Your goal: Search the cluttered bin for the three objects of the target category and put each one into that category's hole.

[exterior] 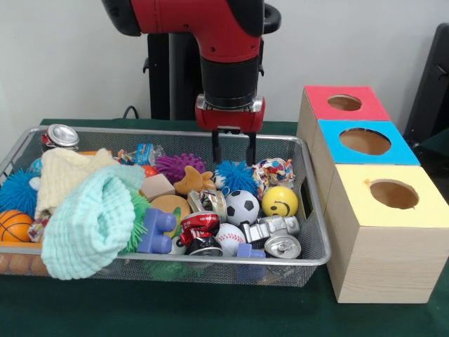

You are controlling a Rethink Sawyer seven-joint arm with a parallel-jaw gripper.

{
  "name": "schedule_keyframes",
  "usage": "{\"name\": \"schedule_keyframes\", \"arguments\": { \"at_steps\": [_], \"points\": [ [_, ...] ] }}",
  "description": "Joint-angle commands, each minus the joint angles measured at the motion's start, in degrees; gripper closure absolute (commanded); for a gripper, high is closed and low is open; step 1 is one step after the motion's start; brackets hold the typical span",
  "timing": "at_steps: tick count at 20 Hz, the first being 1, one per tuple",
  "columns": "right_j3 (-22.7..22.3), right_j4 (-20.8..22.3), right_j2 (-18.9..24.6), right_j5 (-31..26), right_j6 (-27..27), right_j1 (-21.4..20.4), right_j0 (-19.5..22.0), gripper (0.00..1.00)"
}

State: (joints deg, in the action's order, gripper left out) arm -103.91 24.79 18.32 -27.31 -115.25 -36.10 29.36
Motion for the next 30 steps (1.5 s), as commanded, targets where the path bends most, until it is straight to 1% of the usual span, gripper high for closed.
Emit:
{"name": "schedule_keyframes", "arguments": {
  "at_steps": [1, 9, 15, 17, 21, 25, 30],
  "points": [
    [5.5, 4.5, 5.9, -6.1, 13.5, 2.7, 3.5, 0.00],
    [5.6, 5.9, 8.1, -8.1, 15.1, 2.5, 6.7, 0.00],
    [3.2, 5.9, 9.6, -9.9, 14.7, -0.7, 8.5, 0.00],
    [2.7, 6.3, 10.1, -9.9, 14.6, -0.9, 9.1, 0.00],
    [2.7, 7.2, 10.9, -9.9, 14.4, -0.5, 9.9, 0.00],
    [2.7, 8.4, 11.0, -8.5, 14.2, 0.7, 10.6, 0.00],
    [2.9, 10.7, 10.9, -6.3, 13.9, 3.5, 11.8, 0.00]
  ]
}}
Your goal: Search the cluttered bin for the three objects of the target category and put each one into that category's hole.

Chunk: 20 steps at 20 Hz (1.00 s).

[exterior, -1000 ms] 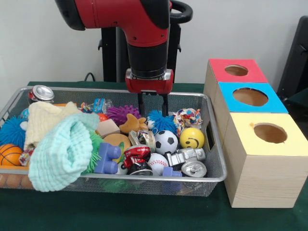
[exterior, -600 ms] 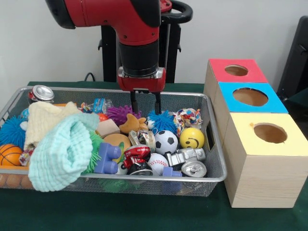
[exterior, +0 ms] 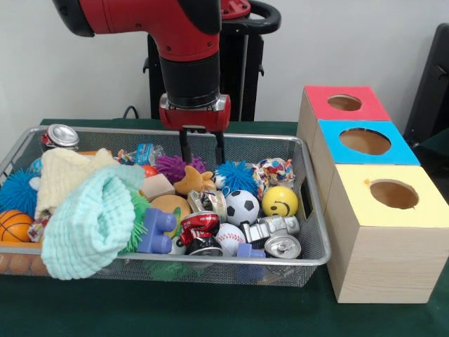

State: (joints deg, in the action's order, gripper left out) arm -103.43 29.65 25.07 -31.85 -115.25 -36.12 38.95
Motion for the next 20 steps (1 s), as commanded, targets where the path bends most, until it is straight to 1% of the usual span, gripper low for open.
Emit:
{"name": "schedule_keyframes", "arguments": {
  "at_steps": [1, 7, 14, 17, 20],
  "points": [
    [2.6, 6.1, 4.4, -1.7, 13.9, 3.7, 2.4, 0.00],
    [3.8, 8.5, 5.0, -0.7, 13.7, 6.5, 3.7, 0.00],
    [3.1, 11.7, 5.1, 1.7, 11.4, 8.3, 4.5, 0.00],
    [3.0, 12.8, 5.0, 2.7, 10.2, 8.9, 4.2, 0.00],
    [2.6, 13.9, 4.3, 4.4, 7.7, 9.2, 3.1, 0.00]
  ]
}}
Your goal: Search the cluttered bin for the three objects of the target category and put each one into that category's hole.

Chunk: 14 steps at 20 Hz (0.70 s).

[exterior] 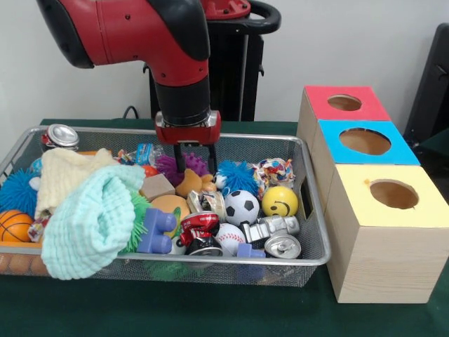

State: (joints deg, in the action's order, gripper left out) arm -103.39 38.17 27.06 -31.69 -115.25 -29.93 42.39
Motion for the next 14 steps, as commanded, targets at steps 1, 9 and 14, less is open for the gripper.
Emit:
{"name": "schedule_keyframes", "arguments": {
  "at_steps": [1, 9, 14],
  "points": [
    [2.6, 5.6, 2.2, 4.4, 7.3, 3.3, -0.5, 0.00],
    [3.1, 5.9, 2.1, 5.2, 4.6, 3.8, -2.3, 0.00],
    [3.6, 3.5, 2.8, 2.0, 4.8, 1.8, -3.6, 0.00]
  ]
}}
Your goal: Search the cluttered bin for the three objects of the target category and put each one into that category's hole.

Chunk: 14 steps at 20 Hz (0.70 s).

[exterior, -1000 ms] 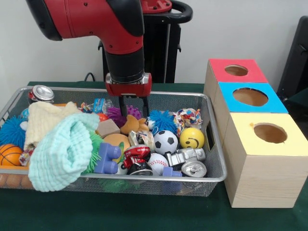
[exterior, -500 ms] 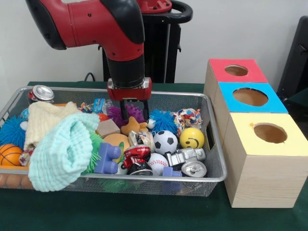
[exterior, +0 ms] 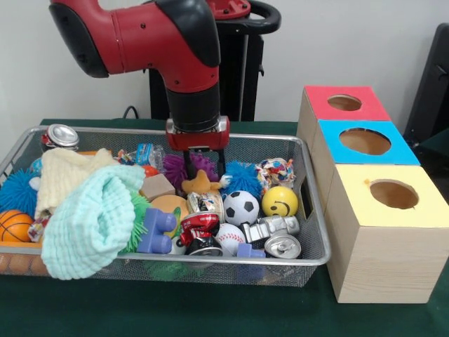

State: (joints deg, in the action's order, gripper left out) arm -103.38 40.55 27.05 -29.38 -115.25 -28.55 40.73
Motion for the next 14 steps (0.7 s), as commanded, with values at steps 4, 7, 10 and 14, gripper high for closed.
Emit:
{"name": "schedule_keyframes", "arguments": {
  "at_steps": [4, 7, 10, 14],
  "points": [
    [5.6, -0.1, 3.3, -2.3, 5.7, 0.7, -2.8, 0.00],
    [7.5, -0.9, 3.4, -4.1, 6.2, 0.9, -3.6, 0.00],
    [9.6, -1.4, 3.2, -5.3, 6.0, 1.6, -4.5, 0.00],
    [13.1, -1.9, 3.2, -6.4, 6.7, 4.0, -5.1, 0.00]
  ]
}}
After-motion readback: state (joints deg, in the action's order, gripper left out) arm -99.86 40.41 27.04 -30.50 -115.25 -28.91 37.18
